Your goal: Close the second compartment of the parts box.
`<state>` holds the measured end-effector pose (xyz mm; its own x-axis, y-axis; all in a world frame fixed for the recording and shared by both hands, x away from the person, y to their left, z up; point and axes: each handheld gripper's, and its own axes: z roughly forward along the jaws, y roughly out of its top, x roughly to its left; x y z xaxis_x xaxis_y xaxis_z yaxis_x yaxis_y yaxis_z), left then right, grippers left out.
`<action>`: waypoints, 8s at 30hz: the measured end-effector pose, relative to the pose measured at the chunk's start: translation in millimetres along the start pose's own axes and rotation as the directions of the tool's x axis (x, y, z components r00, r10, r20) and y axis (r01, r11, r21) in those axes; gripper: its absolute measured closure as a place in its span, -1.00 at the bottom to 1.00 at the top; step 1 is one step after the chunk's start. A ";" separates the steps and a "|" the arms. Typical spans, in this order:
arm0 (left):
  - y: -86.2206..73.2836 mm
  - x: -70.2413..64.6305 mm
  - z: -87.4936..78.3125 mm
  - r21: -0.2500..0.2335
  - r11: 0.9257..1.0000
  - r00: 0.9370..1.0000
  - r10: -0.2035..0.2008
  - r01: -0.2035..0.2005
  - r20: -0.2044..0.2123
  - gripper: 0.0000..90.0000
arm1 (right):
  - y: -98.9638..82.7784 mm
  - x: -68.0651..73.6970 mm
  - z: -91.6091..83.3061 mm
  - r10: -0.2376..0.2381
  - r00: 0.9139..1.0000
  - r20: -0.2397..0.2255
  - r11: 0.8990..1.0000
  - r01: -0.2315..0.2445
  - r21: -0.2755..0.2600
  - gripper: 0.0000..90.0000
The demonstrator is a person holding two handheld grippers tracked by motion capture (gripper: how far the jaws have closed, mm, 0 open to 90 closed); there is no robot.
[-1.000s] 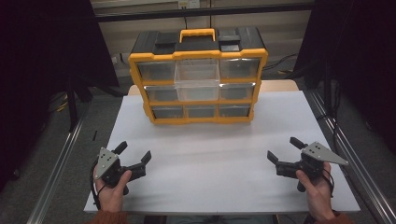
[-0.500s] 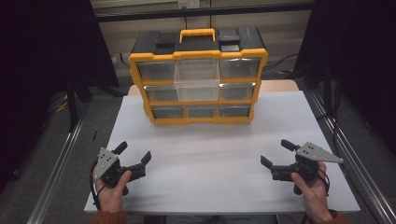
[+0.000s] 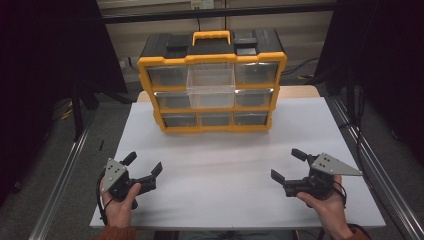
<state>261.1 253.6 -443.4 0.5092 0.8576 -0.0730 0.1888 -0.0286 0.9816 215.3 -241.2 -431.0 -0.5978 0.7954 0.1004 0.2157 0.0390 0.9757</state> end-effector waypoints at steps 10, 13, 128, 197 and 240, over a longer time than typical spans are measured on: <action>-0.4 -1.4 1.4 0.000 1.000 1.000 -0.007 0.007 0.015 -0.92 | 2.9 20.4 11.6 -0.020 0.998 -0.063 0.998 0.017 -0.056 -1.00; -0.9 -1.5 0.8 0.008 1.000 1.000 -0.011 0.011 0.003 -0.92 | 5.0 26.7 18.4 -0.042 0.994 -0.100 0.997 0.036 -0.061 -0.97; -0.9 2.2 -2.0 0.006 1.000 1.000 0.021 -0.021 0.010 -0.93 | 103.4 35.1 156.7 -0.133 0.971 -0.199 0.984 0.104 -0.147 1.00; -0.8 3.2 -2.3 0.005 1.000 1.000 0.022 -0.022 0.004 -0.93 | 114.3 23.0 175.6 -0.135 0.978 -0.156 0.979 0.108 -0.173 1.00; -0.3 3.1 -3.3 0.009 1.000 1.000 0.024 -0.024 0.002 -0.93 | 123.5 17.6 184.1 -0.127 0.985 -0.119 0.978 0.104 -0.182 1.00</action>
<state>259.8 258.0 -443.4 0.5152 0.8556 -0.0493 0.1842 -0.0544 0.9814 373.5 -111.0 -344.7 -0.7080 0.7063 -0.0022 0.0083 0.0114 0.9999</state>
